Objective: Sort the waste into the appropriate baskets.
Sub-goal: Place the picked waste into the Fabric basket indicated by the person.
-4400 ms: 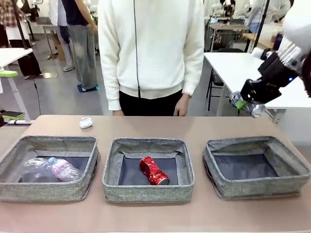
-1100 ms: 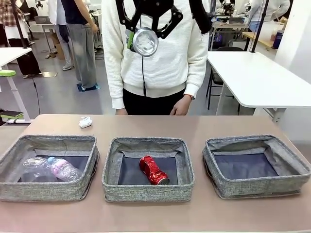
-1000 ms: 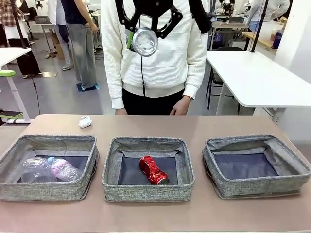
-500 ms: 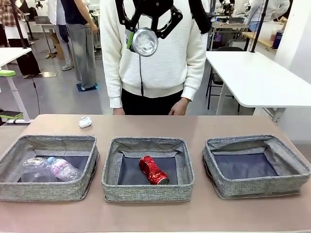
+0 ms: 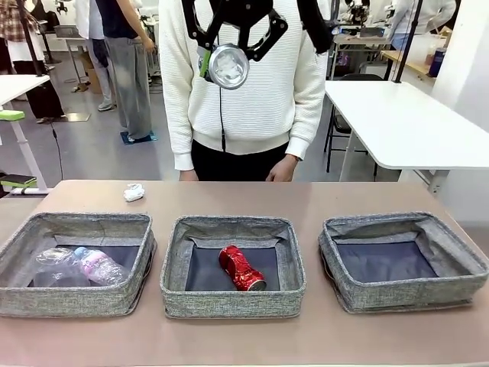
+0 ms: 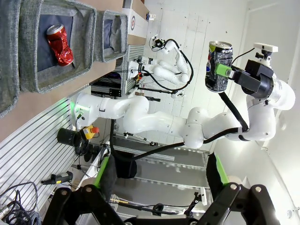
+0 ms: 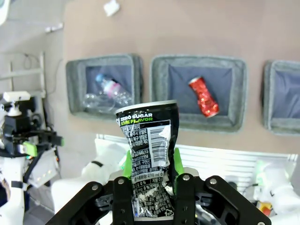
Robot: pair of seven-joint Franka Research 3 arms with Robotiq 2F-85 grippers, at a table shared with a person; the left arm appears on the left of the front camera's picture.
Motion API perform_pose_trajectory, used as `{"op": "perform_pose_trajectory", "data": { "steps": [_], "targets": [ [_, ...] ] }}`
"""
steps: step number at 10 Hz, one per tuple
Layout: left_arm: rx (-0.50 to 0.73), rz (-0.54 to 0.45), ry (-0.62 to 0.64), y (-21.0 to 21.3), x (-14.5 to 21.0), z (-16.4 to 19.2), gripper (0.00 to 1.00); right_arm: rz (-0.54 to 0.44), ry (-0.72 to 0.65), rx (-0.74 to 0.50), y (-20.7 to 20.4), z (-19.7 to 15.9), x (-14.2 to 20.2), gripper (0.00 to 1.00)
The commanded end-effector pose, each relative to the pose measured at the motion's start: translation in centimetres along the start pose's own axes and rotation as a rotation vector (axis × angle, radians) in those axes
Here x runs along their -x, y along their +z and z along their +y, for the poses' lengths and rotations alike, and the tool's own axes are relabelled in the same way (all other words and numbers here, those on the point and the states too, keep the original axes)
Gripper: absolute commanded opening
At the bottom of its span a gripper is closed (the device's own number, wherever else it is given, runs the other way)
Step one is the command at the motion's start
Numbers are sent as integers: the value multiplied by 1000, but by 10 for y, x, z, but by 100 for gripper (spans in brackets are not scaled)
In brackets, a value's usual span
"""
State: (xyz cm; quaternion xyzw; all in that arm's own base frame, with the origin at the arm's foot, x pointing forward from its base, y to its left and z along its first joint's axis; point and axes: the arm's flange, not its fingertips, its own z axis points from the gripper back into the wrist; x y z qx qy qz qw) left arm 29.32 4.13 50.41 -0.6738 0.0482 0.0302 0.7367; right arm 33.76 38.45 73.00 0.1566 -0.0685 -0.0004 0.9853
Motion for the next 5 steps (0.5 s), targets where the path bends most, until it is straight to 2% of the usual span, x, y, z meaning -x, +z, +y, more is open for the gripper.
{"op": "perform_pose_trajectory", "data": {
  "steps": [1,5],
  "targets": [
    [20,3,12,0,2,-5,100,15,-14,-12,-1,-3,3,35],
    [20,3,12,0,2,-5,100,15,-14,-12,-1,-3,3,35]
  ]
}}
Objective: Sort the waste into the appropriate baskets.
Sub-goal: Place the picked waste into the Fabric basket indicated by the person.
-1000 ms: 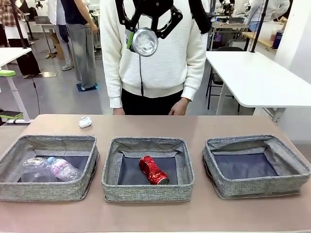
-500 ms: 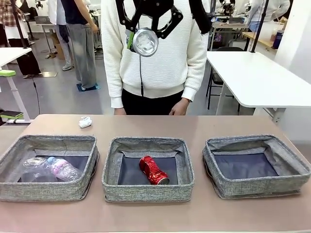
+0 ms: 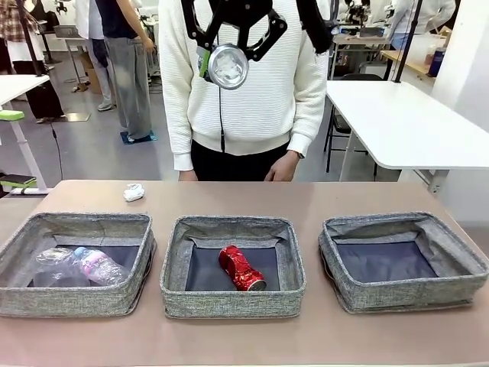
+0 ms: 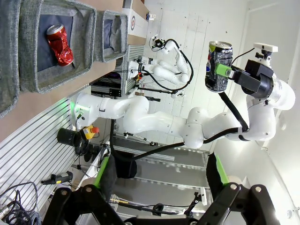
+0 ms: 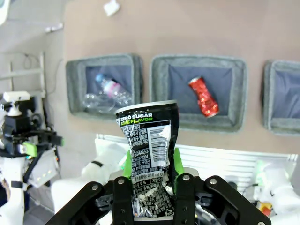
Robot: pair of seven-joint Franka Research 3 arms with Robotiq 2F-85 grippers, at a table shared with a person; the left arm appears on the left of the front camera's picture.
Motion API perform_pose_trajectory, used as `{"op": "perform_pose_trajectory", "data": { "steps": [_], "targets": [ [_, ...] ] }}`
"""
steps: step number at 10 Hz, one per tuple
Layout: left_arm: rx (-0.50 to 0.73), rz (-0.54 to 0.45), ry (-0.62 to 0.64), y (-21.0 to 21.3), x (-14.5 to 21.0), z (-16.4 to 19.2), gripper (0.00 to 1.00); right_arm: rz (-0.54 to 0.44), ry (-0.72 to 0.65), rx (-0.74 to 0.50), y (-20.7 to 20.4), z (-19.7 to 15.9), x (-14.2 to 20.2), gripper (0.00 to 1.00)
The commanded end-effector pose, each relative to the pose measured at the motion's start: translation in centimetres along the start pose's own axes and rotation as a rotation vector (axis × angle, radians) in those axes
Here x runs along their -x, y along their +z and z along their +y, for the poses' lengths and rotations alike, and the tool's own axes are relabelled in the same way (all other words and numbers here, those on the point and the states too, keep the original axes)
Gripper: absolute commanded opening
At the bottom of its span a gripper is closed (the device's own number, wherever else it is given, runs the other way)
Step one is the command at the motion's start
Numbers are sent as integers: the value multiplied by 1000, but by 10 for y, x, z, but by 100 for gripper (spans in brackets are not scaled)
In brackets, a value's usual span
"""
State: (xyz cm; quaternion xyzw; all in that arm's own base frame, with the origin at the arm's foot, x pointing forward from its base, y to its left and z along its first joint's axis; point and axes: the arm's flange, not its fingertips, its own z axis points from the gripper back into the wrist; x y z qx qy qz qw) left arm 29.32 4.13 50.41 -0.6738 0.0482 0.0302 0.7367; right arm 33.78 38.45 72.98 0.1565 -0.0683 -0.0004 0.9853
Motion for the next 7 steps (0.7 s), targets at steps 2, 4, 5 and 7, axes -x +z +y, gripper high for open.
{"op": "perform_pose_trajectory", "data": {
  "steps": [2,4,5,7],
  "targets": [
    [20,3,12,0,2,-5,100,14,-14,-12,0,-3,3,35],
    [20,3,12,0,2,-5,100,14,-14,-12,0,-3,3,35],
    [20,3,12,0,2,-5,100,14,-14,-12,0,-3,3,35],
    [20,3,12,0,2,-5,100,14,-14,-12,0,-3,3,35]
  ]
}}
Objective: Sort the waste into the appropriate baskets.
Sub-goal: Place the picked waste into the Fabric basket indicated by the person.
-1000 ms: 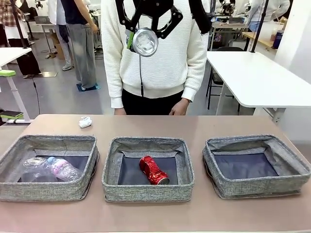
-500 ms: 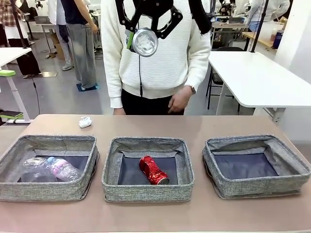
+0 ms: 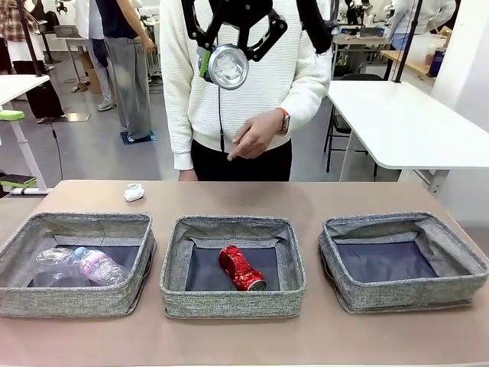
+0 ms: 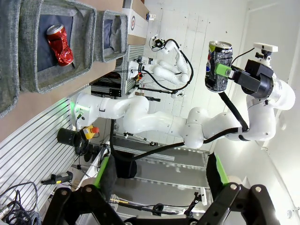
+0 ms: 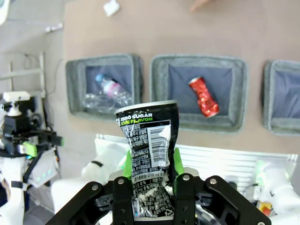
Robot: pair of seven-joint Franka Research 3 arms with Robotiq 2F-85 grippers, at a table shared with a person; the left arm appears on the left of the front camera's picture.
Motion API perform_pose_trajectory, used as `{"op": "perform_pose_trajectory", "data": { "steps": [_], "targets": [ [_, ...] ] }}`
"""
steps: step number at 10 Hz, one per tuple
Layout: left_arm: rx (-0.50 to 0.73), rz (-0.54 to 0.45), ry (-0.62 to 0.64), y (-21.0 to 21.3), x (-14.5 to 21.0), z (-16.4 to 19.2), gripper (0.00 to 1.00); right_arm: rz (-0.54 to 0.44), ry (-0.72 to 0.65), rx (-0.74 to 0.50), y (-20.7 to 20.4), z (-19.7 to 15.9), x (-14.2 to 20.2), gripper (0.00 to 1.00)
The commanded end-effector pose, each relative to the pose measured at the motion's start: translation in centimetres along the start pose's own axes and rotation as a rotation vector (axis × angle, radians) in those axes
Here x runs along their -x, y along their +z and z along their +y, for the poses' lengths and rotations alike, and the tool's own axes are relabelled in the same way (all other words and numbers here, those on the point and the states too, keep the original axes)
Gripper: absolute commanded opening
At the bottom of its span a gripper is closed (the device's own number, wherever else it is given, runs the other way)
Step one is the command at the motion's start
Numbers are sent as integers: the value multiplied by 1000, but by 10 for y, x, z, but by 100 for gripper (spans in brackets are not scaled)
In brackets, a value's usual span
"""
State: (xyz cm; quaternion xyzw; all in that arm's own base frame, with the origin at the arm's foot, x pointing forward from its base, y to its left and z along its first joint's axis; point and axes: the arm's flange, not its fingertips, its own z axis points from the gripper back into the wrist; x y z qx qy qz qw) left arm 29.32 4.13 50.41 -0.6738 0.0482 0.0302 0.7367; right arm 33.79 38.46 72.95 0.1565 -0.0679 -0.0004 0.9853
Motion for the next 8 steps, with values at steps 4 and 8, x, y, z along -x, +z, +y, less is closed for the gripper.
{"op": "perform_pose_trajectory", "data": {
  "steps": [4,8],
  "targets": [
    [20,3,12,0,2,-5,100,14,-14,-12,0,-3,3,35],
    [20,3,12,0,2,-5,100,14,-14,-12,0,-3,3,35]
  ]
}}
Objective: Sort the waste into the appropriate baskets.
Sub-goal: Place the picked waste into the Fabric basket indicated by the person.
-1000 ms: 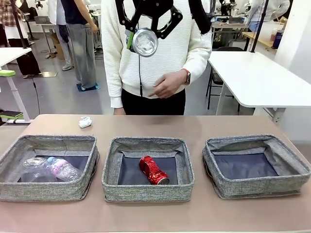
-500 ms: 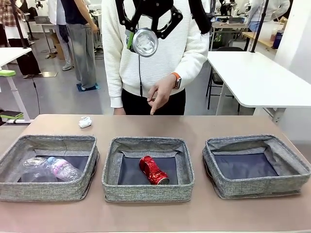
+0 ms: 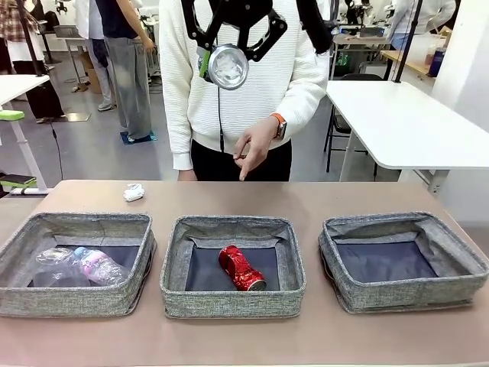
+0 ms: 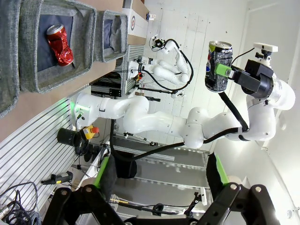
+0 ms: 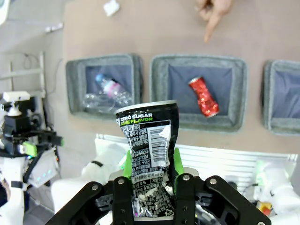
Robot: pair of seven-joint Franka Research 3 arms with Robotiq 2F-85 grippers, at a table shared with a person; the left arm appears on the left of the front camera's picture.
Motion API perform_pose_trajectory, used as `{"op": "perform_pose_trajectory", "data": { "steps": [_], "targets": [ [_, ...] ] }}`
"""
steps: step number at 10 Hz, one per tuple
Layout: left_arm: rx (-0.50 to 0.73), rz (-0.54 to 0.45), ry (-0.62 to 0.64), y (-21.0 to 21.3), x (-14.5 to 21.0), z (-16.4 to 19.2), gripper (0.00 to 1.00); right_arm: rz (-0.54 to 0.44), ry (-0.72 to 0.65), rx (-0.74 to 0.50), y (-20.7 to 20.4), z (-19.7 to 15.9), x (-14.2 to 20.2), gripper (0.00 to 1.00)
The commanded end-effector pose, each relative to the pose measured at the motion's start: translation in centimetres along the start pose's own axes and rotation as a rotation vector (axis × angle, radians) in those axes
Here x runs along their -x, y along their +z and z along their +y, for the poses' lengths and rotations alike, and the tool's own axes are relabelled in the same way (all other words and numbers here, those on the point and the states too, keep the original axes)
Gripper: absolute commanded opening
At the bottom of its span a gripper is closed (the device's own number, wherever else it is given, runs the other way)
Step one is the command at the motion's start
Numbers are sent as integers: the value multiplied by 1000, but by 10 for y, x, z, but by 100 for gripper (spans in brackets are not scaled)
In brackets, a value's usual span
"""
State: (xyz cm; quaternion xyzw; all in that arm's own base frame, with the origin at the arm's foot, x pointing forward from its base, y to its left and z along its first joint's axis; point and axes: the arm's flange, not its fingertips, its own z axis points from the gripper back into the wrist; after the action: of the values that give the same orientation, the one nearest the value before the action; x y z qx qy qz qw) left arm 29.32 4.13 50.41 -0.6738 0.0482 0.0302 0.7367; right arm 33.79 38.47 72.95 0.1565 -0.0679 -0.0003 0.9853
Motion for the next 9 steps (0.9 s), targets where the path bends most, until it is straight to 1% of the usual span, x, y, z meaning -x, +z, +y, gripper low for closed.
{"op": "perform_pose_trajectory", "data": {
  "steps": [1,2,3,4,5,6,7,8,9],
  "targets": [
    [20,3,12,0,2,-5,100,0,0,0,0,0,0,35],
    [20,3,12,0,2,-5,100,57,115,58,-39,12,-3,35],
    [20,3,12,0,2,-5,100,152,141,106,-103,8,-7,35],
    [20,3,12,0,2,-5,100,227,87,168,-165,-7,-8,35],
    [20,3,12,0,2,-5,100,249,52,190,-201,-18,-1,35],
    [20,3,12,0,2,-5,100,225,32,200,-223,-24,9,35],
    [20,3,12,0,2,-5,100,211,45,164,-224,-24,12,35],
    [20,3,12,0,2,-5,100,161,50,168,-217,-24,11,35],
    [20,3,12,0,2,-5,100,149,42,170,-214,-26,9,35]
  ]
}}
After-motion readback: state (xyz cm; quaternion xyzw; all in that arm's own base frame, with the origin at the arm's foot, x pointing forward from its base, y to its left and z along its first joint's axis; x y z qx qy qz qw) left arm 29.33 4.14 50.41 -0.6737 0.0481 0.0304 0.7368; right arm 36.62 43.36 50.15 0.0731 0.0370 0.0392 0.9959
